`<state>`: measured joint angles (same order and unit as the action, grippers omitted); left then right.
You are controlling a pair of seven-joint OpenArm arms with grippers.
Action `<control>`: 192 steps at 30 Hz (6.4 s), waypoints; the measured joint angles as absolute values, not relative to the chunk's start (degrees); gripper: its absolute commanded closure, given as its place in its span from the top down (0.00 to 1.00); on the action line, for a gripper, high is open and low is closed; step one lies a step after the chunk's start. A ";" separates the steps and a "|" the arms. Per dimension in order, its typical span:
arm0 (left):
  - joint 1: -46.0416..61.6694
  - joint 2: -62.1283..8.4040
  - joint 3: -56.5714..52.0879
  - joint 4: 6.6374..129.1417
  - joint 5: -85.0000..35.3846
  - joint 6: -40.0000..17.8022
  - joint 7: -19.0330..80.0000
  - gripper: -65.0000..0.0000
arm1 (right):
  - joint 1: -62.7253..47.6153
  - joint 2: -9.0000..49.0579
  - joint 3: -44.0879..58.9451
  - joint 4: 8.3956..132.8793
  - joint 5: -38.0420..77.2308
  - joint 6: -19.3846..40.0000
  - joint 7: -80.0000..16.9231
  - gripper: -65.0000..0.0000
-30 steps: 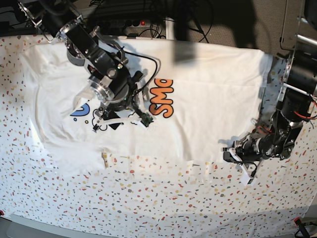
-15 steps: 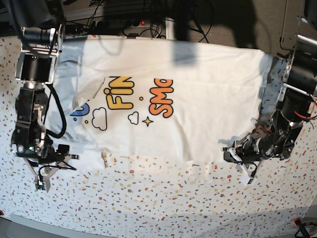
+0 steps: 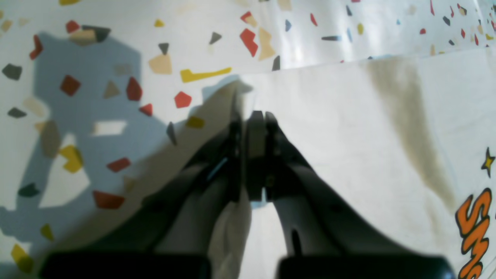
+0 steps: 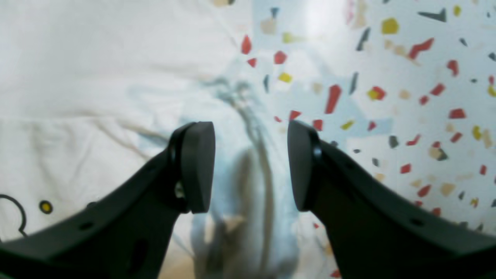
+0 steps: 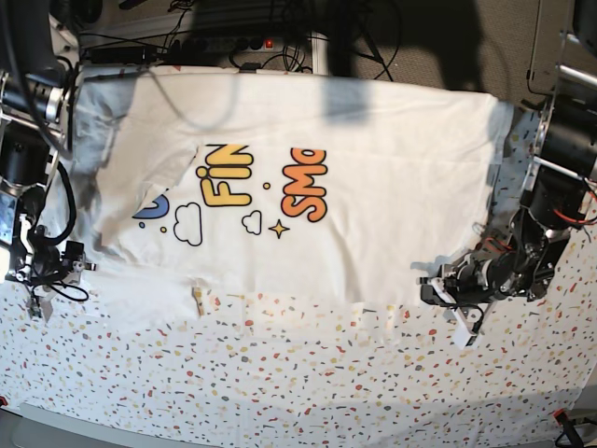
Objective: Fold the T-shirt properly
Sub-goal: 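Hold the shirt's side edges with both grippers and pull them apart, then lift the side edge with the left gripper and fold it over the print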
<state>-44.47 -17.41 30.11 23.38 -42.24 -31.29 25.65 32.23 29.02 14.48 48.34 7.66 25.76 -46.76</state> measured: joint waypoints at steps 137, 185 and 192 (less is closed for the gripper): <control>-9.10 -29.06 30.44 106.83 6.87 -1.39 63.72 0.00 | 6.35 41.69 24.88 77.62 40.62 39.72 -55.83 0.00; -0.95 -29.21 30.37 117.43 15.90 4.27 45.21 0.00 | -0.21 40.32 24.88 81.49 31.44 39.94 -40.29 0.00; -6.26 -29.04 30.37 104.62 11.38 4.32 42.78 0.00 | 9.26 37.28 25.02 71.77 30.11 39.90 -39.88 0.00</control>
